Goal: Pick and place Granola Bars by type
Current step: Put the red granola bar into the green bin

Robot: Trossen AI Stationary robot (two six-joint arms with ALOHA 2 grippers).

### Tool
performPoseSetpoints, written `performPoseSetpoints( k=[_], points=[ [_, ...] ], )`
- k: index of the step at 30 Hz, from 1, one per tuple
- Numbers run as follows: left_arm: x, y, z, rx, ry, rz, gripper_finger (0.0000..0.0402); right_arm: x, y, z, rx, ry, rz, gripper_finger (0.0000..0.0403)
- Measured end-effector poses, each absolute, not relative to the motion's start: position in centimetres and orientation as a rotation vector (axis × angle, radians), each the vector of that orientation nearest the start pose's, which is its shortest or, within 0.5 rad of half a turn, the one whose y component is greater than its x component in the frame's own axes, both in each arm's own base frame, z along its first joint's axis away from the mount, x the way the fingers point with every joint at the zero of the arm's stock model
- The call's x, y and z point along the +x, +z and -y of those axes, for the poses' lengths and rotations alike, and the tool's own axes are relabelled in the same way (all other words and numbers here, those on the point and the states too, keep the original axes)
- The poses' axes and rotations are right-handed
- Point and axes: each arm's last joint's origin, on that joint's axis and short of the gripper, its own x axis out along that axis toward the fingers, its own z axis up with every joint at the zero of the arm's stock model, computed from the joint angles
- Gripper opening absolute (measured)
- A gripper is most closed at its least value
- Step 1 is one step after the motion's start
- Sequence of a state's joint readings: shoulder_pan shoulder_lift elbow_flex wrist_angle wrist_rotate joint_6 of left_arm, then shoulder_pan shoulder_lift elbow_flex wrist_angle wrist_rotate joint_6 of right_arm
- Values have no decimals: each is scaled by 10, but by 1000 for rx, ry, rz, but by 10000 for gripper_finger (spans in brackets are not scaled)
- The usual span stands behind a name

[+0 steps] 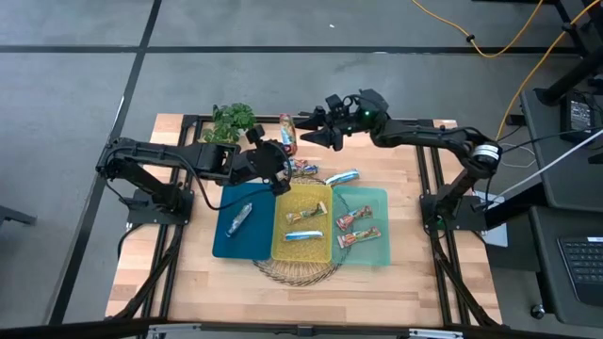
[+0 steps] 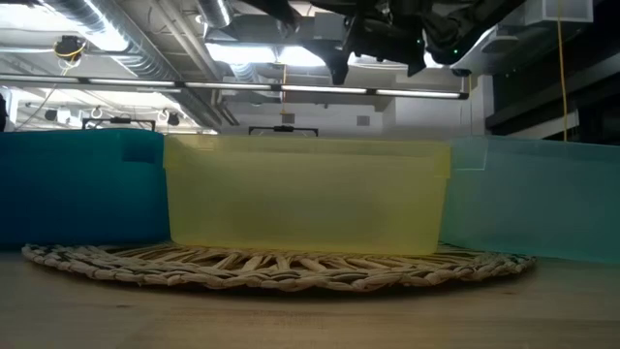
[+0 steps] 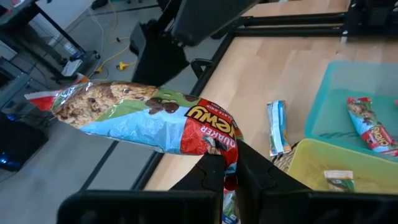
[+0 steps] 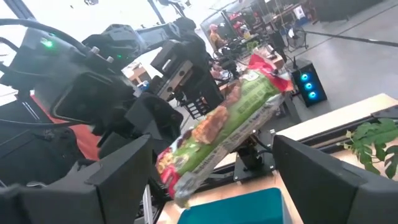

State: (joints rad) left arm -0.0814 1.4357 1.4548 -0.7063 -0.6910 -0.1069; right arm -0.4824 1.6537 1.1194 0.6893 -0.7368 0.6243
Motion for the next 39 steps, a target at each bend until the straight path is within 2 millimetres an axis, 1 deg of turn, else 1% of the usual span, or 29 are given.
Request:
performPoseSetpoints(
  k=[4,7,12,16,25,34,39],
  points=[
    [300,374,6,165,609,-593,8,340,305,156,525,287,58,334],
    [302,376,6,173,588,-581,8,343,309,158,516,291,69,334],
    [308,368,3,170,567,-614,8,350,325,158,487,312,106,312],
    [310,367,2,169,569,-616,8,351,331,158,475,318,121,277],
    [310,367,2,170,568,-617,8,352,327,158,498,305,86,188],
    [310,367,2,170,569,-616,9,352,327,158,496,305,85,97],
    [310,367,2,162,572,-613,20,352,327,158,496,305,85,62]
  ],
)
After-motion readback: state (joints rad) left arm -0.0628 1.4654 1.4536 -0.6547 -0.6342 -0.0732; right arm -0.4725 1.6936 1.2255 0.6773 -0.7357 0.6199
